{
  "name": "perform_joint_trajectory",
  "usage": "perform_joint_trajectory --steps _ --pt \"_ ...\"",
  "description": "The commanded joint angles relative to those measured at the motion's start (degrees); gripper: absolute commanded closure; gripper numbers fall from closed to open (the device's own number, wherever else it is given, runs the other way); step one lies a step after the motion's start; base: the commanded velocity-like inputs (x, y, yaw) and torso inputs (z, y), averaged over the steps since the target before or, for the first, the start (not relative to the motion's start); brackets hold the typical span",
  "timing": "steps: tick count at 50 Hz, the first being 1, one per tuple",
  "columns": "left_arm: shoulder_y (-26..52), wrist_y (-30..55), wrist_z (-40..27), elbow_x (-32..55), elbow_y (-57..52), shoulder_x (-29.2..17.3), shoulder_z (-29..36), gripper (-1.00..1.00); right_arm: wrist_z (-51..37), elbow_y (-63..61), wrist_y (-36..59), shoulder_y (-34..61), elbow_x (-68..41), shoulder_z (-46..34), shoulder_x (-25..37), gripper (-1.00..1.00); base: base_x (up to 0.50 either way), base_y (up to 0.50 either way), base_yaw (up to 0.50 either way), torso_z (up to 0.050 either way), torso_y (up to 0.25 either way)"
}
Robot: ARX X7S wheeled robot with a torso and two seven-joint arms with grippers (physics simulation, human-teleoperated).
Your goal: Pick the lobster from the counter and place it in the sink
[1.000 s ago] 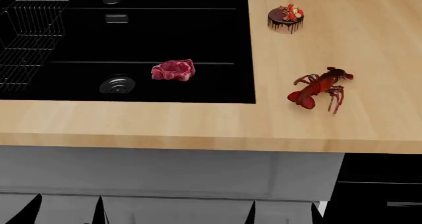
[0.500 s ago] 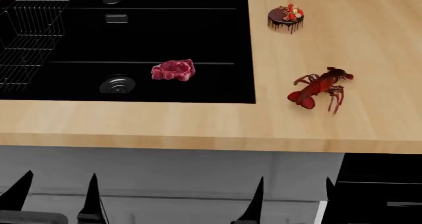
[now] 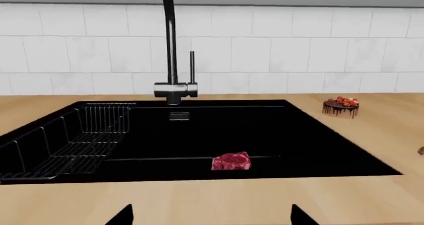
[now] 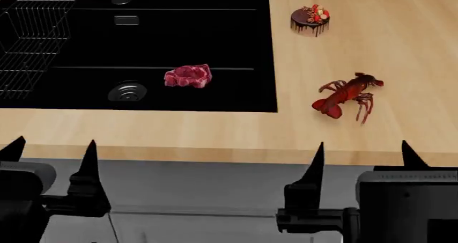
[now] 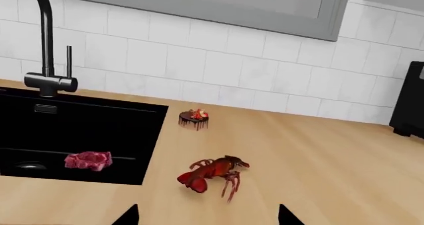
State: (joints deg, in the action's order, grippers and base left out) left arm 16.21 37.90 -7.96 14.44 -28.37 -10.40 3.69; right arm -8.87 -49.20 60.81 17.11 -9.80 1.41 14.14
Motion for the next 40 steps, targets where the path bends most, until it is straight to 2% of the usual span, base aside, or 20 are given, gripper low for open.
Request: perform_joint_trajectory --steps 1,8,11,13,15,23,27,33,40 --pt "8.9 10.5 0.7 4.9 -1.2 -1.0 -2.3 -1.00 0.5 -7.2 20.7 12.4 -2.5 3.2 4.3 -1.00 0.00 0.00 0.00 0.000 0.000" --pt "13.6 12.3 1.5 6.2 1.4 -1.3 -2.5 -1.00 0.4 -8.5 29.1 19.5 -4.7 5.9 8.9 -1.00 0.00 0.00 0.00 0.000 0.000" --pt "14.8 13.3 1.4 6.8 1.4 -1.3 -2.9 -1.00 -8.8 -5.8 29.2 21.2 -19.0 10.5 12.5 -1.00 0.00 0.00 0.00 0.000 0.000" --pt "15.3 13.7 1.4 7.2 1.7 -1.3 -3.1 -1.00 -21.5 -2.7 29.2 22.5 -32.1 12.2 16.8 -1.00 0.00 0.00 0.00 0.000 0.000" --pt "16.3 13.9 1.2 7.1 2.0 -1.5 -3.1 -1.00 -29.6 0.5 29.1 24.5 -47.0 18.6 18.2 -1.00 0.00 0.00 0.00 0.000 0.000" --pt "19.7 15.5 1.6 8.1 4.0 -1.7 -3.3 -1.00 -42.7 6.8 28.8 29.4 -66.1 21.6 25.7 -1.00 0.00 0.00 0.00 0.000 0.000" --pt "20.6 15.8 1.6 8.2 4.2 -1.9 -2.9 -1.00 -48.0 9.3 28.1 30.9 -71.7 20.3 28.5 -1.00 0.00 0.00 0.00 0.000 0.000" --pt "21.6 17.1 1.4 9.0 3.5 -2.0 -3.1 -1.00 -50.2 10.7 26.2 31.2 -75.0 20.4 29.9 -1.00 0.00 0.00 0.00 0.000 0.000" --pt "25.5 23.3 1.6 12.2 2.6 -2.4 -4.2 -1.00 -52.7 12.9 25.4 33.4 -78.4 19.5 32.4 -1.00 0.00 0.00 0.00 0.000 0.000"
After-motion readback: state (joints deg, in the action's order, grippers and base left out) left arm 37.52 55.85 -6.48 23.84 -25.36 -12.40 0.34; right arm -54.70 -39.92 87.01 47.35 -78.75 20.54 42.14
